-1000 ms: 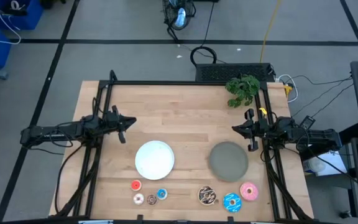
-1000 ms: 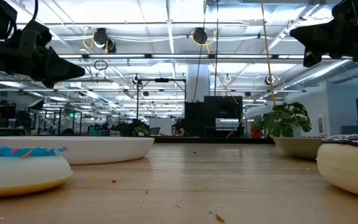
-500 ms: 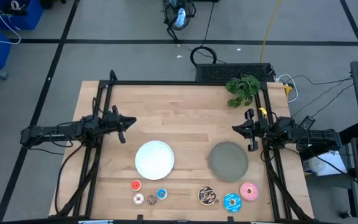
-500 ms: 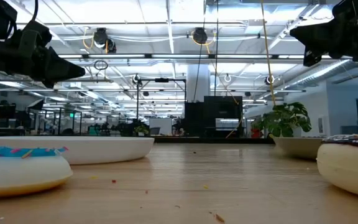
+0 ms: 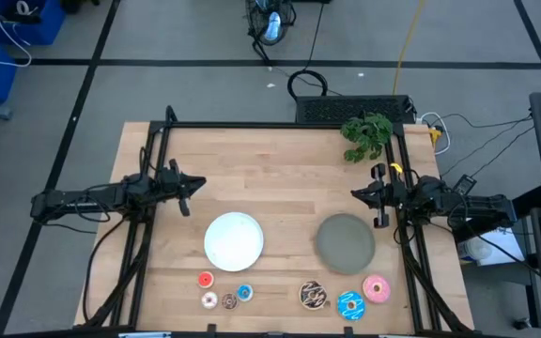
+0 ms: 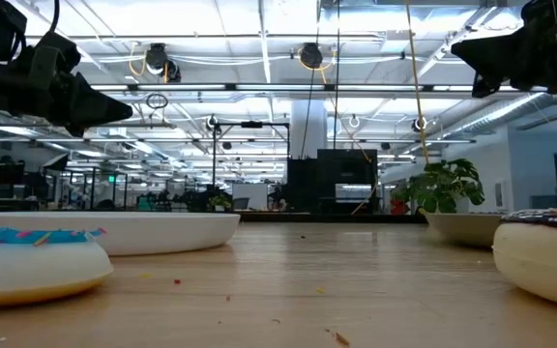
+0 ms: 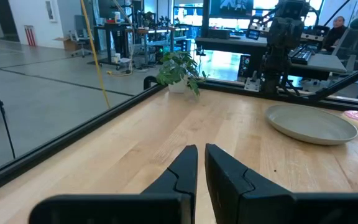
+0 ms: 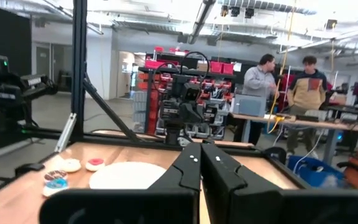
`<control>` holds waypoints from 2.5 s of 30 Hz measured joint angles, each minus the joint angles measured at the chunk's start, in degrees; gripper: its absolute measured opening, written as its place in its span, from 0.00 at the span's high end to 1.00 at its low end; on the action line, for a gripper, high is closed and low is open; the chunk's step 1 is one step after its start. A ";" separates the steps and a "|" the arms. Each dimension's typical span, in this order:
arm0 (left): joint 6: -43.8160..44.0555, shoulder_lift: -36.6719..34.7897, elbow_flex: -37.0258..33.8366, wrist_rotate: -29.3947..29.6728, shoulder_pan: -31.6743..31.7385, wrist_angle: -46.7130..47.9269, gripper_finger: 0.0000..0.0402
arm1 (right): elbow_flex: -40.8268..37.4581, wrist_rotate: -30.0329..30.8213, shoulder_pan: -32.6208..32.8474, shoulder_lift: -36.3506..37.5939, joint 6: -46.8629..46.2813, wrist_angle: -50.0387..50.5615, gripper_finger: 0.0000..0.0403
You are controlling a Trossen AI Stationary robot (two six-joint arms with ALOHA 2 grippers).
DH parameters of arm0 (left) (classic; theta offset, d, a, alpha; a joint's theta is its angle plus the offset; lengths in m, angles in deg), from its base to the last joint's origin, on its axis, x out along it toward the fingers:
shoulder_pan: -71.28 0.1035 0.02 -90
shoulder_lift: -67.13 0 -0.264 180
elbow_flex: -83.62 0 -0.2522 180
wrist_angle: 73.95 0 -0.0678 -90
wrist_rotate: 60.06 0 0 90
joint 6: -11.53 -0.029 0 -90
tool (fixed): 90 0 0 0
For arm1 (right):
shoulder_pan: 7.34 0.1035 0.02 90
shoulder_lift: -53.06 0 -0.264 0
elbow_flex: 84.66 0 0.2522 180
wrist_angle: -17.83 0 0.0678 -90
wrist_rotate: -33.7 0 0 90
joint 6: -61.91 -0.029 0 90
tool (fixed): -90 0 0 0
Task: Pick & Place donuts
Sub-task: Put the small pink donut on the white plate
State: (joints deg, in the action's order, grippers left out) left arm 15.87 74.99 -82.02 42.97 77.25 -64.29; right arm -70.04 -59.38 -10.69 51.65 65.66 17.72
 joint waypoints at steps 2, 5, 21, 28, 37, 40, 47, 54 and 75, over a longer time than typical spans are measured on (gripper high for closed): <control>-0.01 0.00 0.00 -0.01 0.00 0.02 0.91 | 0.00 0.00 0.00 0.00 -1.19 0.00 1.00; -0.02 0.00 0.00 -0.02 0.00 0.01 0.91 | -0.01 0.00 0.01 0.00 -1.55 0.00 1.00; 0.00 0.01 0.00 -0.02 0.00 0.01 0.91 | -0.01 -0.02 -0.01 0.00 -1.58 0.00 1.00; -0.01 0.01 0.00 -0.02 0.00 0.01 0.91 | -0.01 -0.02 0.00 0.00 -1.58 -0.02 1.00; 11.50 0.00 0.00 -0.04 0.00 -0.67 0.91 | 0.00 -0.01 0.01 0.01 -0.90 -0.43 1.00; 14.85 0.00 0.00 -0.62 0.00 -2.04 0.91 | 0.01 -0.02 -0.01 0.02 0.16 -1.90 1.00; 14.50 0.00 0.14 -3.83 0.04 -7.79 0.91 | 0.00 -0.02 -0.01 0.02 -1.53 -2.99 1.00; 6.29 7.13 16.10 -5.07 -6.51 8.87 0.91 | 0.01 0.00 0.01 -0.20 -1.31 -2.14 1.00; 56.36 63.30 55.28 1.65 -34.83 65.26 0.91 | 0.01 -0.07 0.01 -0.20 -3.53 -4.13 1.00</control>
State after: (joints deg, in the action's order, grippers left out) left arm 72.22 138.29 -26.74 44.62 42.43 0.98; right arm -70.03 -59.44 -10.68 51.45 62.13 13.59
